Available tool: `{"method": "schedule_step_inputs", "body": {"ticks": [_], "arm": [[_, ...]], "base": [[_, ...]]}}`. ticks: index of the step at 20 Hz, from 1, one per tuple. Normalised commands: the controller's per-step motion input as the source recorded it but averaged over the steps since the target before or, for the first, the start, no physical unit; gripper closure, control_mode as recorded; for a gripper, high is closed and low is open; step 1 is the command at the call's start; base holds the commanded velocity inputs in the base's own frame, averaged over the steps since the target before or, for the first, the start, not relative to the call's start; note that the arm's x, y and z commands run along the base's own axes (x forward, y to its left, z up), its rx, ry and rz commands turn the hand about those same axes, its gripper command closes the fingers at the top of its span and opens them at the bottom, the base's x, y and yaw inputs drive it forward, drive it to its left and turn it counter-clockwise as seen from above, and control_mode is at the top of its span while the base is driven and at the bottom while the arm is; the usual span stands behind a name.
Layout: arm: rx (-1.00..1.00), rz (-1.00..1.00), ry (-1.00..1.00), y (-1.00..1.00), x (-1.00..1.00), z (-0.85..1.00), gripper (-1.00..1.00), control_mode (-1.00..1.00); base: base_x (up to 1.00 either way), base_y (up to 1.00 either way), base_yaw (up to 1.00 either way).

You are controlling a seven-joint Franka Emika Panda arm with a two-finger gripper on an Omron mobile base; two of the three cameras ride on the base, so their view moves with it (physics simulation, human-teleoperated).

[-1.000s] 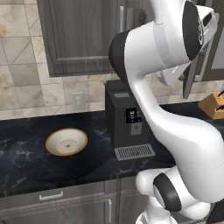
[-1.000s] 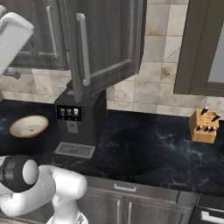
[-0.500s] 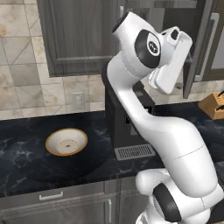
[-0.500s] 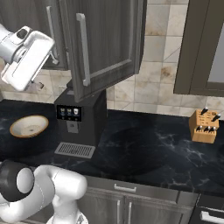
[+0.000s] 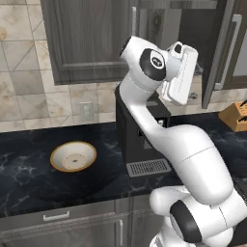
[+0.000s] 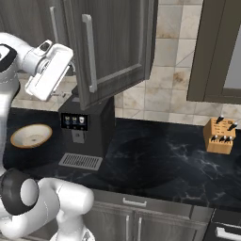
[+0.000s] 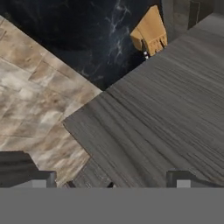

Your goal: Open the cabinet and setup a tea strainer by placing it in the bowl upright.

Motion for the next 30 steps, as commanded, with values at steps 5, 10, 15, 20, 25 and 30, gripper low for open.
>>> {"method": "schedule_step_inputs", "body": {"ticks": [5, 10, 15, 20, 25, 30], "arm": [[-0.02, -0.09, 0.14, -0.05, 0.53, 0.00, -1.00, -1.00], [0.00, -0.07, 0.07, -0.66, 0.27, -0.08, -1.00, -1.00], [0.00, 0.00, -0.05, -1.00, 0.00, -0.31, -1.00, -1.00], [0.00, 0.02, 0.00, -0.81, 0.00, -0.07, -1.00, -1.00], [0.00, 0.05, -0.01, -0.19, -0.01, 0.00, -1.00, -1.00], [0.00, -0.01, -0.02, 0.31, 0.02, -0.01, -1.00, -1.00]], "base": [[0.00, 0.00, 0.00], [0.00, 0.00, 0.00], [0.00, 0.00, 0.00], [0.00, 0.00, 0.00], [0.00, 0.00, 0.00], [0.00, 0.00, 0.00]]}}
